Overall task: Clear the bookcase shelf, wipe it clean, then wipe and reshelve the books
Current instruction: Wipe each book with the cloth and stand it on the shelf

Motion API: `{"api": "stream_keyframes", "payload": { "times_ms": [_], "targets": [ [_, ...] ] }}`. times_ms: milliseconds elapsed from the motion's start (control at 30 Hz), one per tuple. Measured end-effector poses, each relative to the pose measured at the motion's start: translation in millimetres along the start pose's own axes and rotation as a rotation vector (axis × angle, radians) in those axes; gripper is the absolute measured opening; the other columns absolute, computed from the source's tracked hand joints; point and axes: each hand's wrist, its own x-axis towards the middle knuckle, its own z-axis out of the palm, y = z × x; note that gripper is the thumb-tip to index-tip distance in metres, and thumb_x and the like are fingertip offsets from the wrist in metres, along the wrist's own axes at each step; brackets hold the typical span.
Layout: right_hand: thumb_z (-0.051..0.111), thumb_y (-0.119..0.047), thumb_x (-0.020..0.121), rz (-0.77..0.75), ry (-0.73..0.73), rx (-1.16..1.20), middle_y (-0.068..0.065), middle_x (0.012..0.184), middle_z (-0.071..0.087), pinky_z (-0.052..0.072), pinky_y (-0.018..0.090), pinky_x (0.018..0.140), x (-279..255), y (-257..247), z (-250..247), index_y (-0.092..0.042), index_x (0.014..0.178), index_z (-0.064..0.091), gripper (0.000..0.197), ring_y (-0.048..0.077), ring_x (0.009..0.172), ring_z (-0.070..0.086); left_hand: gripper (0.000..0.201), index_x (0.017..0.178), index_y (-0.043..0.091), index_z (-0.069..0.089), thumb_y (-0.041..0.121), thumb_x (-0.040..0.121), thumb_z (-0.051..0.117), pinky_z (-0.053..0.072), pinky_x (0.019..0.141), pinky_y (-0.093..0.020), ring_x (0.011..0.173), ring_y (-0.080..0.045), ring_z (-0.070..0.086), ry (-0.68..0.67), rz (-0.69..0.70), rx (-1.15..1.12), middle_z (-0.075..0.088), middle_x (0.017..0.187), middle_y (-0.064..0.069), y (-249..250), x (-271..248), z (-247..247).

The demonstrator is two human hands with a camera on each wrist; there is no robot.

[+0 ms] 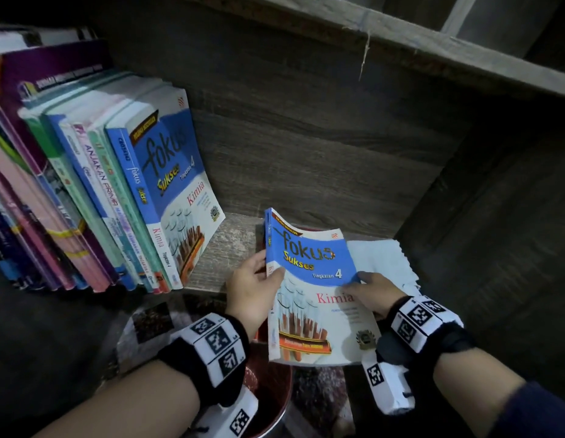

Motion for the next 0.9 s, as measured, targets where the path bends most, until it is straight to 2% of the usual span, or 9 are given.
{"api": "stream_keyframes", "payload": {
  "times_ms": [100, 200, 300, 467, 567, 633, 733, 800, 900],
  "targets": [
    [0.060, -0.035, 0.092, 0.007, -0.036, 0.020, 0.005, 0.113, 0.064, 0.052, 0.035, 0.087, 4, 8, 4, -0.014, 0.117, 0.055, 0.033, 0.022, 0.099, 0.063, 0.027, 0.115, 0.031, 0.048, 0.011, 0.098, 0.051, 0.048, 0.098, -0.040, 0.111, -0.020, 0.059, -0.001, 0.007, 0.077, 0.058, 0.123, -0.001, -12, 4, 5],
    [0.058, -0.035, 0.093, -0.013, -0.057, 0.076, 0.005, 0.109, 0.068, 0.053, 0.036, 0.086, 5, 13, 8, -0.011, 0.112, 0.060, 0.030, 0.024, 0.096, 0.065, 0.029, 0.128, 0.023, 0.045, 0.013, 0.101, 0.043, 0.043, 0.098, -0.034, 0.118, -0.021, 0.053, 0.002, 0.056, 0.138, 0.053, 0.130, -0.006, -19, 3, 8],
    [0.049, -0.039, 0.098, -0.012, -0.039, 0.209, 0.007, 0.103, 0.070, 0.053, 0.042, 0.089, 6, 14, 11, -0.016, 0.105, 0.063, 0.028, 0.028, 0.096, 0.066, 0.039, 0.142, 0.020, 0.041, 0.015, 0.103, 0.039, 0.039, 0.096, -0.025, 0.118, -0.012, 0.050, -0.008, 0.172, 0.104, 0.051, 0.134, 0.002, -10, -2, 6],
    [0.033, -0.050, 0.100, 0.060, -0.038, 0.830, 0.009, 0.089, 0.070, 0.052, 0.041, 0.075, 7, -2, 6, -0.016, 0.096, 0.066, 0.047, 0.028, 0.082, 0.065, 0.041, 0.132, 0.057, 0.043, 0.037, 0.096, 0.043, 0.046, 0.102, -0.043, 0.119, -0.009, 0.057, -0.143, 0.383, -0.104, 0.061, 0.123, 0.021, 18, -15, 0],
    [0.030, -0.054, 0.099, 0.031, -0.067, 1.090, 0.011, 0.104, 0.073, 0.052, 0.046, 0.090, 9, -19, 1, -0.017, 0.113, 0.065, 0.052, 0.029, 0.097, 0.068, 0.045, 0.142, 0.048, 0.036, 0.037, 0.099, 0.038, 0.037, 0.111, -0.043, 0.134, -0.006, 0.044, -0.151, 0.561, -0.049, 0.049, 0.143, 0.018, 25, -31, -5],
    [0.029, -0.055, 0.098, -0.011, -0.044, 1.083, 0.008, 0.101, 0.074, 0.053, 0.047, 0.090, 8, -33, -2, -0.022, 0.113, 0.066, 0.052, 0.027, 0.094, 0.071, 0.047, 0.146, 0.047, 0.029, 0.037, 0.101, 0.033, 0.033, 0.113, -0.035, 0.139, -0.004, 0.036, -0.084, 0.670, 0.021, 0.039, 0.149, 0.022, 27, -38, -10],
    [0.024, -0.053, 0.101, -0.148, -0.017, 0.993, 0.000, 0.096, 0.075, 0.054, 0.043, 0.088, 8, -62, -4, -0.030, 0.102, 0.068, 0.049, 0.021, 0.089, 0.072, 0.052, 0.149, 0.043, 0.022, 0.025, 0.101, 0.031, 0.027, 0.112, -0.016, 0.141, 0.000, 0.028, 0.102, 0.785, 0.145, 0.030, 0.151, 0.027, 26, -36, -22],
    [0.023, -0.053, 0.101, -0.234, -0.020, 0.947, 0.000, 0.099, 0.075, 0.053, 0.044, 0.091, 6, -89, 0, -0.030, 0.100, 0.069, 0.052, 0.021, 0.093, 0.071, 0.055, 0.152, 0.042, 0.017, 0.024, 0.101, 0.030, 0.025, 0.114, -0.019, 0.143, -0.004, 0.027, 0.186, 0.797, 0.186, 0.027, 0.155, 0.018, 25, -29, -34],
    [0.027, -0.056, 0.099, -0.322, -0.022, 0.949, -0.001, 0.108, 0.073, 0.051, 0.046, 0.095, 13, -133, 17, -0.029, 0.117, 0.064, 0.049, 0.020, 0.099, 0.070, 0.054, 0.151, 0.048, 0.011, 0.027, 0.103, 0.026, 0.025, 0.110, -0.010, 0.140, -0.009, 0.034, 0.321, 0.818, 0.220, 0.030, 0.154, 0.006, 26, -19, -55]
  ]
}}
